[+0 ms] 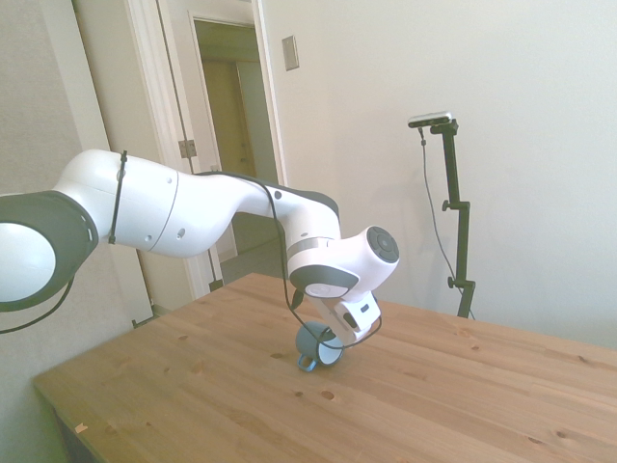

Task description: Flip the mug upright

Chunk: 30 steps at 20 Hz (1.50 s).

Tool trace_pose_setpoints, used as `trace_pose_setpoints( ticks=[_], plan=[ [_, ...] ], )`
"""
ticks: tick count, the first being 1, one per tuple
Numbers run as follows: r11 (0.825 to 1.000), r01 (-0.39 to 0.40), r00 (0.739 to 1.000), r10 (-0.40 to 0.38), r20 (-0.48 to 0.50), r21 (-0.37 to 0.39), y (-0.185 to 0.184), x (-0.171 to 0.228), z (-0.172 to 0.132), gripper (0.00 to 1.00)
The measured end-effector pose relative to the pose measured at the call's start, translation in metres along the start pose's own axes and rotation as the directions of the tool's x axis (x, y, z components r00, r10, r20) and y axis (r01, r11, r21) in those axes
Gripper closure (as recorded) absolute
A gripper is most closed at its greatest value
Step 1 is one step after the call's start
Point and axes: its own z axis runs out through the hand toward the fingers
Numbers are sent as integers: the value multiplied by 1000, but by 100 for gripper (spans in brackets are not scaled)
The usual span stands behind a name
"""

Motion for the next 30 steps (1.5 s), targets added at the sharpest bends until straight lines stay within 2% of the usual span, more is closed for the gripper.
trace_pose_setpoints(
  ticks=[2, 3, 9, 30],
  plan=[
    [1000, 3, 1000, -3, 8, 9, 1, 0, -1, 0],
    [1000, 5, 1000, -5, 13, 14, 1, 0, -1, 100],
    [999, 11, 1000, -12, 26, 43, 3, 1, -3, 100],
    [999, -14, 997, 10, 79, 48, 14, 17, 11, 100]
  ],
)
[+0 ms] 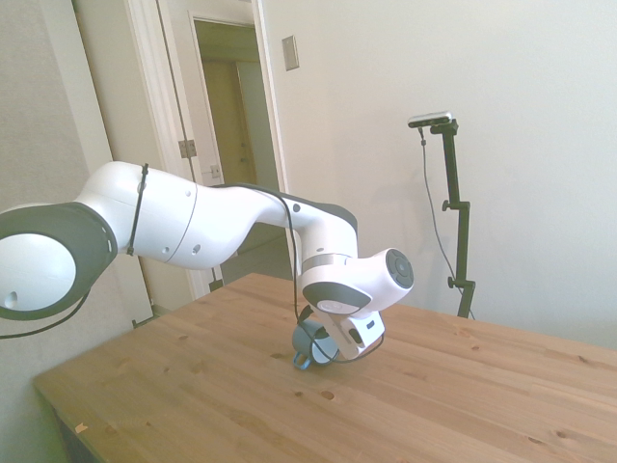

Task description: Flip the mug upright

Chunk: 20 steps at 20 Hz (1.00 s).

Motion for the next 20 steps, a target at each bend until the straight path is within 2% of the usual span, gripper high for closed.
trace_pose_setpoints(
  ticks=[8, 13, 16, 20],
  plan=[
    [1000, -6, 1000, 6, -11, -17, -11, -4, 4, 100],
    [994, 46, 989, -59, -137, -97, -26, -11, 6, 100],
    [977, 81, 961, -130, -245, -199, -37, -27, 15, 100],
    [936, 92, 918, -212, -334, -341, -44, -54, 28, 100]
  ],
)
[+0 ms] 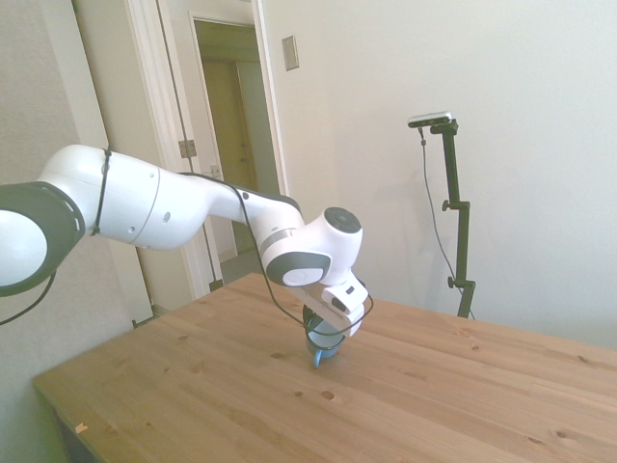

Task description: Flip the mug upright

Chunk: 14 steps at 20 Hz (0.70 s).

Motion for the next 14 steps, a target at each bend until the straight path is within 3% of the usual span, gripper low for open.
trace_pose_setpoints(
  ticks=[7, 14],
  plan=[
    [987, 72, 994, -83, -75, -144, -24, -56, -29, 100],
    [970, 19, 998, -34, -57, -244, -12, -60, -13, 100]
  ],
)
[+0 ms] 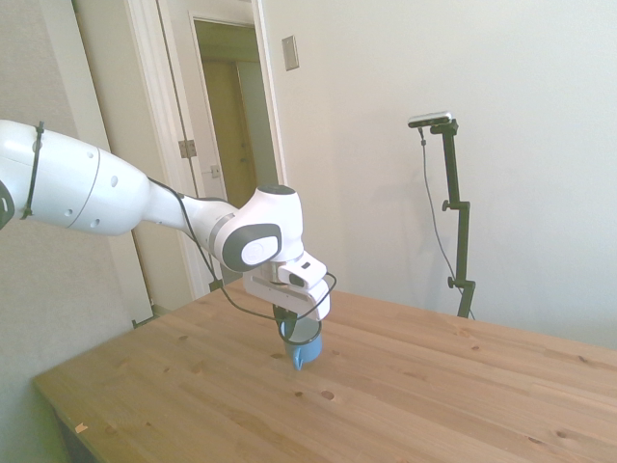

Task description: Flip the mug upright

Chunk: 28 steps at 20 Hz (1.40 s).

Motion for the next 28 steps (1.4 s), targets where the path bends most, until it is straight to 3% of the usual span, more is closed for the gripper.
trace_pose_setpoints(
  ticks=[9, 10, 28],
  plan=[
    [997, -49, 998, 51, 25, -63, -1, 33, 33, 100],
    [997, -54, 998, 55, 22, -64, -1, 36, 33, 0],
    [995, -74, 997, 75, 19, -66, 1, 41, 33, 0]
  ],
)
